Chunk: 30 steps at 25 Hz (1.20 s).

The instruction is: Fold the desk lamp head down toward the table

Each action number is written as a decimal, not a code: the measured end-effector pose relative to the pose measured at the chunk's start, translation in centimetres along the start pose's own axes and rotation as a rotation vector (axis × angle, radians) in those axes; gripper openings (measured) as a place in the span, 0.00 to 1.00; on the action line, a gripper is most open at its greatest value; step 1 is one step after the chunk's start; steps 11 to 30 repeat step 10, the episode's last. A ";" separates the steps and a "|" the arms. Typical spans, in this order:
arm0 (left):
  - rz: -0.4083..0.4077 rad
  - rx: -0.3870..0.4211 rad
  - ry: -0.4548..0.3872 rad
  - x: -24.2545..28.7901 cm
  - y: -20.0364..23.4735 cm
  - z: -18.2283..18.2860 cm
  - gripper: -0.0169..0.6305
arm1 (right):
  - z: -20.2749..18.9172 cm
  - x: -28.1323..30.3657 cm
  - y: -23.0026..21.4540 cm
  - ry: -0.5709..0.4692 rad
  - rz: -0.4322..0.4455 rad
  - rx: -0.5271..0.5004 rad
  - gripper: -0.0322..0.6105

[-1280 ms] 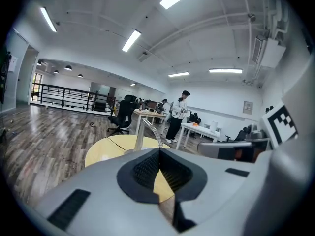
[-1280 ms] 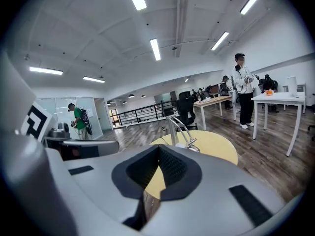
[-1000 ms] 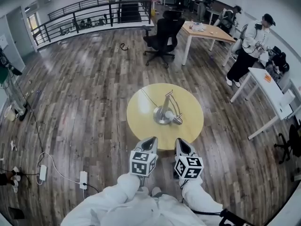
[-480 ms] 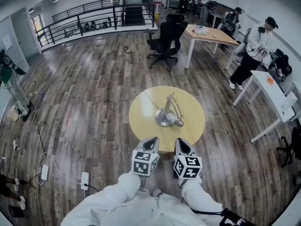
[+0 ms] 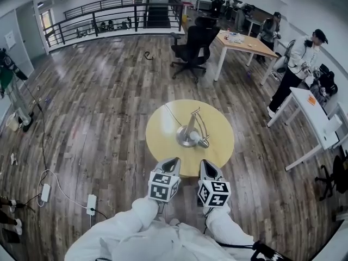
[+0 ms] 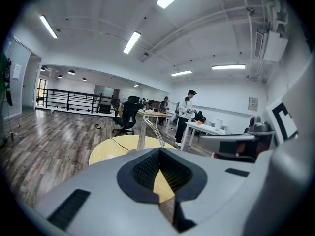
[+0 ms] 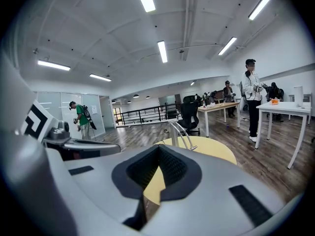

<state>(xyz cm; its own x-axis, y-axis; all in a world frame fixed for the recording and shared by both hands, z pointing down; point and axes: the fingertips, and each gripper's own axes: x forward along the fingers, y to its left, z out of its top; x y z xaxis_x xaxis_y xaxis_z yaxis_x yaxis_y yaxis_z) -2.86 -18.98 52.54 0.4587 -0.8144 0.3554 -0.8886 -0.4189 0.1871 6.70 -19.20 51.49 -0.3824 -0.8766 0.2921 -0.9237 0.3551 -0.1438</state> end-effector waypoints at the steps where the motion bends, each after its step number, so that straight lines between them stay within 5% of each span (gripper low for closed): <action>1: 0.004 0.000 0.001 0.0 0.1 0.0 0.03 | 0.0 0.1 0.1 0.004 0.003 -0.007 0.07; 30: 0.008 0.004 0.001 -0.3 -0.3 0.0 0.03 | -0.6 -0.3 0.2 0.017 0.019 -0.021 0.07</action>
